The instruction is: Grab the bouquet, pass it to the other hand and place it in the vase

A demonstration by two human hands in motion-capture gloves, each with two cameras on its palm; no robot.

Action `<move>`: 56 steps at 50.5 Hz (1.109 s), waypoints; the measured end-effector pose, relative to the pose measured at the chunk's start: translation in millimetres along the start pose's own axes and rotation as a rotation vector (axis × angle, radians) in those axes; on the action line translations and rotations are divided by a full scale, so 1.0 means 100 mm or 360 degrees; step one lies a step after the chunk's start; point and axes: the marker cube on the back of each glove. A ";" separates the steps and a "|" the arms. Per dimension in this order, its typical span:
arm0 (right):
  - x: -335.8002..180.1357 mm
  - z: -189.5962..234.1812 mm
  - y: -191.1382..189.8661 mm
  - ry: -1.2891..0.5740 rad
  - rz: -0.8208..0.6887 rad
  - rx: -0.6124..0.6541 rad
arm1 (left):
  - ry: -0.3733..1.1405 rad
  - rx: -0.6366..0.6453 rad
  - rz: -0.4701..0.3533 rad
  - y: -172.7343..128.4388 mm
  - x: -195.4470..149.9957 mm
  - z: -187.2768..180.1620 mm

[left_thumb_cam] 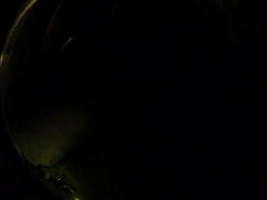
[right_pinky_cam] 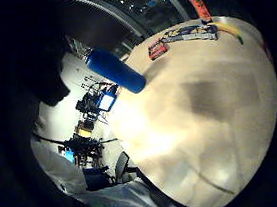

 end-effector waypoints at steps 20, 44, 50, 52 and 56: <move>0.36 -0.41 -0.09 0.0295 0.0107 -0.0041 | -0.0287 0.0315 -0.0083 -0.90 0.42 -0.73; 0.54 -0.70 0.03 0.0390 0.0132 0.0025 | -0.0531 0.0636 -0.0186 -1.20 -0.07 -1.33; 0.56 -0.75 0.02 0.0511 0.0051 0.0091 | -0.0528 0.0697 -0.0210 -1.21 -0.15 -1.41; 0.41 -0.72 0.08 0.0483 0.0063 0.0061 | -0.0538 0.0713 -0.0211 -1.21 -0.16 -1.43; 0.13 -0.63 0.17 0.0306 -0.0014 -0.0037 | -0.0561 0.0715 -0.0215 -1.21 -0.22 -1.45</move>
